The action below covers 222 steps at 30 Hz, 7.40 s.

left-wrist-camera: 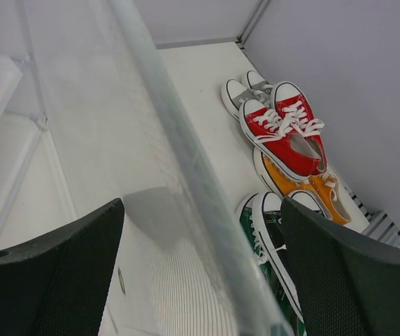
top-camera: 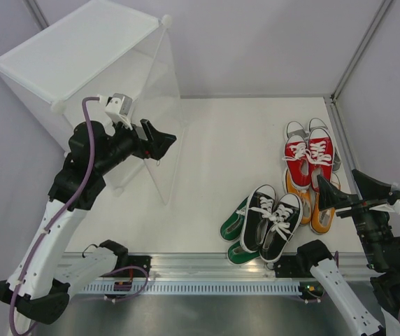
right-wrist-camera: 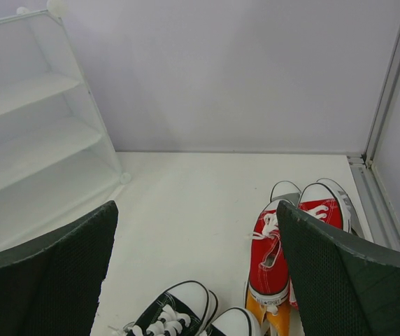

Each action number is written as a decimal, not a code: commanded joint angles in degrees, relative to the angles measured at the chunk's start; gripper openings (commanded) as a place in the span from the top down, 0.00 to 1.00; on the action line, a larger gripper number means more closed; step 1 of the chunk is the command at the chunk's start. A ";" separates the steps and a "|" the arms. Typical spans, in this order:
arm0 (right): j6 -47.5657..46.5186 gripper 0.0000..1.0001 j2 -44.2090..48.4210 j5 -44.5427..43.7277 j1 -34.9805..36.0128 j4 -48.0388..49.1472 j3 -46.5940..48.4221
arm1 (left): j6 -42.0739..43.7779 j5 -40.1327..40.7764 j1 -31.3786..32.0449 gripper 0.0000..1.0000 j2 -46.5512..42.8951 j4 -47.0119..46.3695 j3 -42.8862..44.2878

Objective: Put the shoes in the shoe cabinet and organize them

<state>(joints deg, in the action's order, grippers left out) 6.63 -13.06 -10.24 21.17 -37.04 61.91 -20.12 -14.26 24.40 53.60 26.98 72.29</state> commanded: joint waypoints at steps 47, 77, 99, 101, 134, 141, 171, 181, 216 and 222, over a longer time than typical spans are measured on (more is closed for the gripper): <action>2.42 0.02 0.40 4.26 0.45 -1.46 2.25 | -5.02 -3.93 13.83 0.08 10.97 -21.09 1.70; 3.56 0.02 -0.21 8.83 0.36 -2.95 0.32 | 4.56 21.72 17.43 0.09 54.65 -47.72 28.32; 4.88 0.02 -4.34 7.87 0.45 -7.78 0.93 | 8.62 32.46 17.70 0.00 59.45 -43.88 30.30; 5.84 0.02 -5.65 7.52 0.45 -8.66 1.19 | 7.21 29.75 17.78 0.00 53.22 -36.50 25.39; 22.99 0.46 -59.53 -22.02 -11.23 -2.35 0.76 | 1.75 8.28 -1.38 0.00 3.53 10.03 -21.92; 23.51 0.54 -63.75 -19.64 -14.93 1.35 -1.70 | 3.07 8.81 -1.29 0.00 -1.13 5.01 -27.29; 30.11 0.50 -61.11 -28.61 -23.36 -4.98 -6.36 | 3.86 13.82 -1.38 0.00 -2.54 5.10 -27.82; 29.75 0.47 -67.71 -24.74 -24.77 1.00 -7.51 | 3.86 13.73 -1.29 0.00 -2.54 5.10 -27.99; 19.47 1.00 -48.73 -13.95 -13.03 -8.84 6.19 | 3.77 15.93 -1.38 0.00 -1.75 5.27 -27.82; 22.45 1.00 -48.46 -7.25 2.95 -6.39 6.21 | 3.77 16.20 -1.38 0.00 -0.96 5.27 -27.73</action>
<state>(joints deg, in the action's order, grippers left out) 27.38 -62.33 -21.30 17.30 -47.24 65.45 -18.17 0.62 23.22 52.14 34.09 44.60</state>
